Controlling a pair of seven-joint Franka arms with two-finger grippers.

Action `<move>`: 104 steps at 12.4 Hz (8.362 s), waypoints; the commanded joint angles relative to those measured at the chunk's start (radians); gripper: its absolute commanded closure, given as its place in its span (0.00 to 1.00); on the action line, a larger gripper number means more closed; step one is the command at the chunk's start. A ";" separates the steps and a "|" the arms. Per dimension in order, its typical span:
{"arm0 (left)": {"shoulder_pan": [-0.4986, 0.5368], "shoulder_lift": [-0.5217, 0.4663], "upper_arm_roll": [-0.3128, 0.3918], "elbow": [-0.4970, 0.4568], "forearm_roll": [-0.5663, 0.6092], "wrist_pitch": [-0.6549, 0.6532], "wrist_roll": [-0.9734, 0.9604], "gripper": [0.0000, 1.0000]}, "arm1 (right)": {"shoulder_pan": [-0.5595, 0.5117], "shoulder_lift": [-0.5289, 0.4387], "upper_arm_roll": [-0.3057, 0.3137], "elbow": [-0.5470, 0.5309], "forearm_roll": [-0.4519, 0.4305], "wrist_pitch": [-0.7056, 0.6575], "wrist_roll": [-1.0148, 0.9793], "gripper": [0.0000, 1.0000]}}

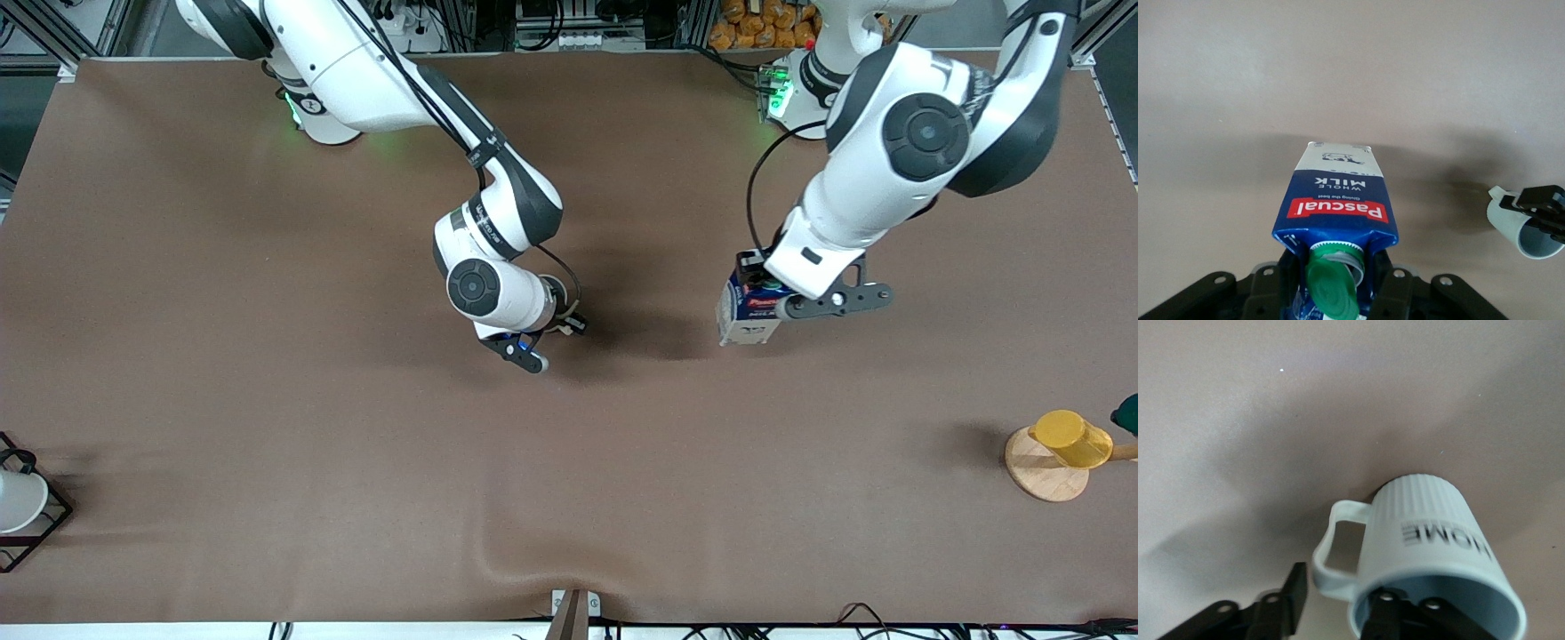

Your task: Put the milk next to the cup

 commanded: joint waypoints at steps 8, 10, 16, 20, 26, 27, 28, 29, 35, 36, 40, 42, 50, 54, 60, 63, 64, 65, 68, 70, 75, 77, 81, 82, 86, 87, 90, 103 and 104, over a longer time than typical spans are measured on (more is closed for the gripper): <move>-0.207 0.092 0.006 0.091 0.000 0.000 -0.183 0.55 | -0.270 -0.191 -0.105 0.000 -0.030 -0.399 -0.511 0.00; -0.227 0.104 0.003 0.089 0.009 0.018 -0.209 0.55 | -0.378 -0.243 -0.105 -0.043 -0.068 -0.430 -0.676 0.00; -0.408 0.212 0.005 0.091 0.015 0.112 -0.368 0.55 | -0.452 -0.490 -0.105 -0.228 -0.271 -0.422 -0.859 0.00; -0.480 0.273 0.008 0.092 0.021 0.179 -0.411 0.55 | -0.461 -0.685 -0.103 -0.321 -0.396 -0.427 -0.886 0.00; -0.547 0.358 0.013 0.164 0.023 0.227 -0.479 0.55 | -0.634 -0.792 -0.102 -0.322 -0.421 -0.476 -1.167 0.00; -0.549 0.359 0.014 0.167 0.025 0.230 -0.479 0.55 | -0.670 -0.800 -0.091 -0.315 -0.421 -0.476 -1.170 0.00; -0.549 0.362 0.014 0.167 0.028 0.233 -0.479 0.55 | -0.706 -0.806 -0.073 -0.313 -0.421 -0.479 -1.164 0.00; -0.549 0.368 0.014 0.169 0.028 0.233 -0.479 0.55 | -0.757 -0.823 -0.038 -0.313 -0.420 -0.480 -1.157 0.00; -0.547 0.378 0.016 0.169 0.029 0.253 -0.477 0.48 | -0.834 -0.815 0.067 -0.204 -0.421 -0.576 -1.011 0.00; -0.547 0.378 0.016 0.169 0.029 0.256 -0.477 0.43 | -0.832 -0.800 0.065 -0.175 -0.421 -0.577 -1.014 0.00; -0.549 0.381 0.016 0.167 0.057 0.267 -0.480 0.00 | -0.820 -0.789 0.062 -0.152 -0.423 -0.589 -1.002 0.00; -0.546 0.375 0.016 0.170 0.055 0.267 -0.483 0.00 | -0.819 -0.791 0.056 -0.150 -0.424 -0.597 -0.980 0.00; -0.402 0.128 0.016 0.203 0.075 0.156 -0.516 0.00 | -0.809 -0.795 0.059 -0.150 -0.492 -0.646 -0.928 0.00; -0.227 -0.009 0.014 0.200 0.075 0.046 -0.374 0.00 | -0.808 -0.792 0.058 -0.150 -0.497 -0.623 -0.929 0.00; -0.022 -0.110 0.013 0.200 0.065 -0.085 -0.177 0.00 | -0.806 -0.789 0.059 -0.152 -0.493 -0.580 -0.926 0.00; 0.049 -0.142 0.013 0.200 0.058 -0.149 -0.074 0.00 | -0.805 -0.788 0.061 -0.152 -0.490 -0.577 -0.925 0.00; 0.074 -0.150 0.013 0.201 0.058 -0.169 -0.046 0.00 | -0.808 -0.788 0.061 -0.150 -0.489 -0.579 -0.926 0.00; 0.100 -0.161 0.013 0.201 0.058 -0.186 -0.011 0.00 | -0.809 -0.789 0.061 -0.152 -0.487 -0.589 -0.925 0.00; 0.221 -0.196 0.011 0.200 0.057 -0.244 0.208 0.00 | -0.819 -0.792 0.052 -0.149 -0.448 -0.609 -0.925 0.00; 0.300 -0.216 0.011 0.201 0.057 -0.299 0.357 0.00 | -0.835 -0.794 0.051 -0.138 -0.426 -0.641 -0.926 0.00; 0.433 -0.271 0.013 0.200 0.055 -0.373 0.539 0.00 | -0.833 -0.794 0.051 -0.129 -0.426 -0.657 -0.925 0.00; 0.472 -0.273 0.013 0.201 0.055 -0.381 0.633 0.00 | -0.825 -0.792 0.058 -0.129 -0.429 -0.666 -0.917 0.00; 0.505 -0.288 0.014 0.201 0.055 -0.396 0.652 0.00 | -0.794 -0.786 0.058 -0.133 -0.434 -0.683 -0.928 0.00; 0.508 -0.294 0.014 0.201 0.055 -0.401 0.656 0.00 | -0.794 -0.786 0.058 -0.133 -0.434 -0.684 -0.929 0.00; 0.506 -0.313 0.051 0.204 -0.030 -0.416 0.653 0.00 | -0.797 -0.786 0.058 -0.132 -0.434 -0.685 -0.929 0.00; 0.506 -0.317 0.060 0.204 -0.034 -0.416 0.652 0.00 | -0.800 -0.785 0.058 -0.130 -0.432 -0.685 -0.928 0.00; 0.505 -0.323 0.060 0.203 -0.035 -0.414 0.640 0.00 | -0.728 -0.785 0.012 -0.133 -0.444 -0.685 -0.920 0.00; 0.212 -0.233 0.250 0.187 -0.017 -0.281 0.544 0.00 | -0.736 -0.765 0.001 -0.130 -0.429 -0.680 -0.914 0.00; 0.177 -0.215 0.290 0.192 -0.015 -0.273 0.544 0.00 | -0.736 -0.763 0.001 -0.130 -0.429 -0.678 -0.914 0.00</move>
